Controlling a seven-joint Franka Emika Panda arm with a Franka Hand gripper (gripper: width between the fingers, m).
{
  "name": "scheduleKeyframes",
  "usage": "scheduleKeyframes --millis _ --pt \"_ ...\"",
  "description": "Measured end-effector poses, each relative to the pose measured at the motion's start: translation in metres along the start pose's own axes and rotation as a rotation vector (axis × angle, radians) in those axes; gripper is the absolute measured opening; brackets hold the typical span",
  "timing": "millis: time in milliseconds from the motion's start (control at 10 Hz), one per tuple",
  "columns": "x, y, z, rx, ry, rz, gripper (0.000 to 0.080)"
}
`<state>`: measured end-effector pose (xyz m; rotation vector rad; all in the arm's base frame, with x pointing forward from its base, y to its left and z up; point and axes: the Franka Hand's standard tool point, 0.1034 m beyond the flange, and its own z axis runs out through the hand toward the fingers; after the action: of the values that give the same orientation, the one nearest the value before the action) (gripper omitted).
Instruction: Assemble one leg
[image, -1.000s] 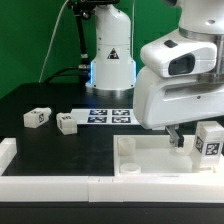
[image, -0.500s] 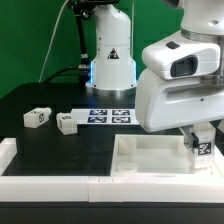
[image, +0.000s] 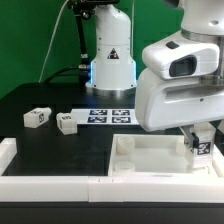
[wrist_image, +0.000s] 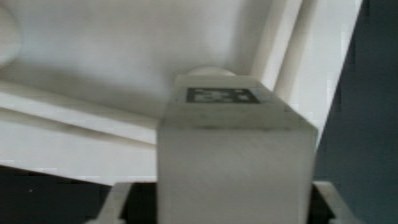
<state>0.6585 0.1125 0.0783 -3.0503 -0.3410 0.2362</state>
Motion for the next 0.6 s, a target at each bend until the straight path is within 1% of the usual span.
scheduleKeyframes --millis 200,300,500,600 --pt "0.0004 0.0015 0.0022 0.004 0.018 0.226 0.029" --pt "0.0007 -0.0005 0.0026 0.009 0.025 0.396 0.0291" --pt "0.0008 -0.001 0.003 0.006 0.026 0.602 0.0291" --pt "0.0004 0.0009 0.003 0.001 0.026 0.777 0.0291"
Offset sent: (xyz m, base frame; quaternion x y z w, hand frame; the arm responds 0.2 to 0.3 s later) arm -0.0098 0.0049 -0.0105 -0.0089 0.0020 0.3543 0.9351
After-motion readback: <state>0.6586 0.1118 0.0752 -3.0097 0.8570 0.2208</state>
